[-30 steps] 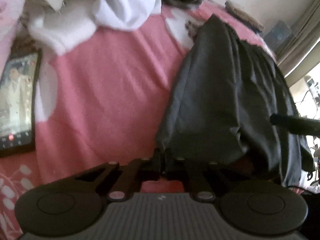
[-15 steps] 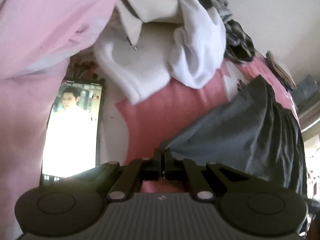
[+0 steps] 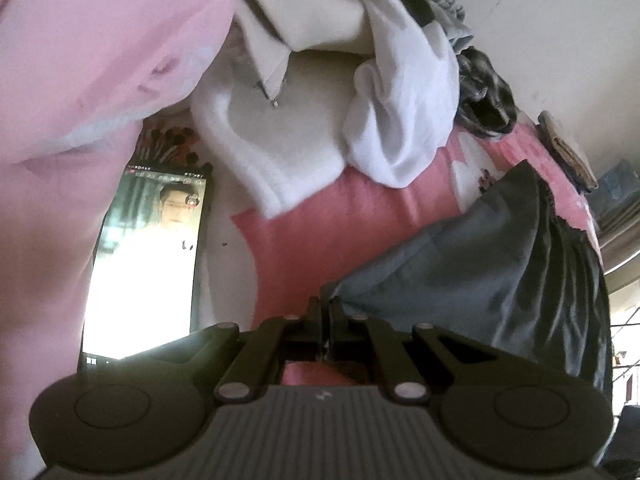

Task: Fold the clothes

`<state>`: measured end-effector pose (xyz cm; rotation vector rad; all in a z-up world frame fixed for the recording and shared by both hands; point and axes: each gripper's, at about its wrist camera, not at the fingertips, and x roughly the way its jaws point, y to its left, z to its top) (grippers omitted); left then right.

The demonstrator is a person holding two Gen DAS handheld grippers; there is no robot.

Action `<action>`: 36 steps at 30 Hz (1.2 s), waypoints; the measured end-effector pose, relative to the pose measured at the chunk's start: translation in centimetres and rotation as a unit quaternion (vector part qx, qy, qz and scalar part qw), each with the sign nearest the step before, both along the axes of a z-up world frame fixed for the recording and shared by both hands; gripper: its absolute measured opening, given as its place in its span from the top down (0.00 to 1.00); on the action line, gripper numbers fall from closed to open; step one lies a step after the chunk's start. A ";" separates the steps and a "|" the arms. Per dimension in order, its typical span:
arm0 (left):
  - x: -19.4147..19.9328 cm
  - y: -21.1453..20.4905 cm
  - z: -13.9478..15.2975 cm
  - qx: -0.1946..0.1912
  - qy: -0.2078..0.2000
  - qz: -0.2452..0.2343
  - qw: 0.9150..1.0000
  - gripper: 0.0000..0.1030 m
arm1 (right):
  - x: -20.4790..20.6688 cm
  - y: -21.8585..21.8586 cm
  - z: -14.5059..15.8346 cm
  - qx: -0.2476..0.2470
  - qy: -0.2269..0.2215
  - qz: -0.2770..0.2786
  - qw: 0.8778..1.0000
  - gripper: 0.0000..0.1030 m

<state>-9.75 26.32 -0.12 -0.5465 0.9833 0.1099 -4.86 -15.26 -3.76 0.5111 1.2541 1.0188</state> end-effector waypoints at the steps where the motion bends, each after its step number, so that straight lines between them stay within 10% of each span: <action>1: 0.0 0.2 0.4 -0.010 -0.003 0.002 1.000 0.97 | 0.1 0.2 -0.1 0.013 0.006 0.003 1.000 0.89; 8: 1.7 0.7 -0.4 -0.063 0.028 0.005 0.998 0.97 | 2.4 -4.9 0.4 0.165 0.083 -0.090 0.979 0.95; 12: 1.9 0.8 -2.0 -0.076 0.053 0.008 0.996 0.97 | 3.0 -6.8 -2.9 0.132 0.158 -0.147 0.968 0.90; 16: 1.4 1.2 -2.6 -0.088 0.062 0.017 0.994 0.97 | 2.2 -6.8 -4.4 0.139 0.201 -0.164 0.956 0.58; 23: 1.3 1.2 -3.0 -0.094 0.069 0.021 0.993 0.96 | 2.0 -5.8 -3.3 0.129 0.168 -0.147 0.966 0.43; 28: 1.5 0.7 -3.3 -0.092 0.072 0.015 0.993 0.96 | 1.1 -4.4 -1.4 0.069 0.064 -0.115 0.989 0.43; 29: 1.5 0.6 -3.3 -0.092 0.074 0.014 0.993 0.96 | 0.9 -3.9 -1.1 0.057 0.043 -0.106 0.992 0.45; 32: 0.8 0.8 -2.2 -0.093 0.063 0.019 0.993 0.97 | 0.6 -2.7 -0.3 0.034 0.005 -0.081 0.996 0.94; 36: -0.9 1.8 0.5 -0.112 0.041 0.020 0.993 0.97 | -0.2 -2.7 2.0 0.113 -0.013 -0.019 0.993 0.97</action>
